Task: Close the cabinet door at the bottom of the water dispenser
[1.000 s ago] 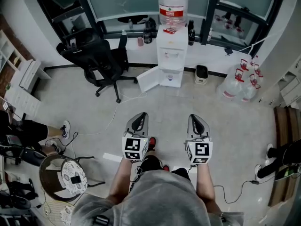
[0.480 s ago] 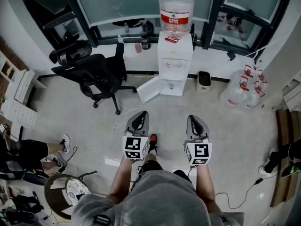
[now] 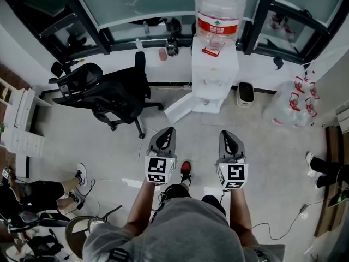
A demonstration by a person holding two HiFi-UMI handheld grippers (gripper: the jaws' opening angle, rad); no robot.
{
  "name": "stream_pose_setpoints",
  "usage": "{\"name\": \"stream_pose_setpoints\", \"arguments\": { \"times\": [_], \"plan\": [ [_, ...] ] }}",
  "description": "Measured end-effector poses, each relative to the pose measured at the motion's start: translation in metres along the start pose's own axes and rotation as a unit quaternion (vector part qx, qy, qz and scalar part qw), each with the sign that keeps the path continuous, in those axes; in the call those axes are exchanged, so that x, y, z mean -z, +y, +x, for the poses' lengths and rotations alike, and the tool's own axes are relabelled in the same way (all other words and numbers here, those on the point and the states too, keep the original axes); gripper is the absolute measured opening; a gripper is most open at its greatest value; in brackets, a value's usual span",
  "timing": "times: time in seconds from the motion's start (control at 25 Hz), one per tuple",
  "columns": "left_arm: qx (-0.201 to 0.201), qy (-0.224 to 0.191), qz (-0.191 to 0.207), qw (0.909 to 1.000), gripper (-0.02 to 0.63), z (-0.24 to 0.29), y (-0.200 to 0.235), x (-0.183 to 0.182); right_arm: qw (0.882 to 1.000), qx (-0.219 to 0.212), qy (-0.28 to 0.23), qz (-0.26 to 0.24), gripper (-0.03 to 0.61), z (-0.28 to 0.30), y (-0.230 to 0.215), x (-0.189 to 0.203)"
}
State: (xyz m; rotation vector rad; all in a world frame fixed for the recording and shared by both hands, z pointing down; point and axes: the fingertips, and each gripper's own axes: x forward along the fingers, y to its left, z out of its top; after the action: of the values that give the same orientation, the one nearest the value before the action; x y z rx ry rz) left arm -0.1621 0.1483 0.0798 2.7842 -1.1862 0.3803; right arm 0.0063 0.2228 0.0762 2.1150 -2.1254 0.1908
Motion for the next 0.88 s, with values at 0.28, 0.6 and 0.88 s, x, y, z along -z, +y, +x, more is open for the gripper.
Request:
{"name": "stream_pose_setpoints", "arguments": {
  "times": [0.28, 0.6, 0.88],
  "plan": [
    [0.01, 0.023, -0.004, 0.9997, 0.031, 0.052, 0.044, 0.009, 1.0, 0.006, 0.024, 0.005, 0.021, 0.074, -0.002, 0.005],
    [0.019, 0.043, -0.012, 0.9988, 0.031, 0.112, 0.088, 0.039, 0.998, -0.003, 0.063, 0.008, 0.021, 0.153, 0.001, 0.037],
    [0.001, 0.074, -0.031, 0.9968, 0.031, 0.155, 0.119, 0.1, 0.996, -0.026, 0.082, 0.017, 0.021, 0.214, 0.006, 0.085]
  ]
}}
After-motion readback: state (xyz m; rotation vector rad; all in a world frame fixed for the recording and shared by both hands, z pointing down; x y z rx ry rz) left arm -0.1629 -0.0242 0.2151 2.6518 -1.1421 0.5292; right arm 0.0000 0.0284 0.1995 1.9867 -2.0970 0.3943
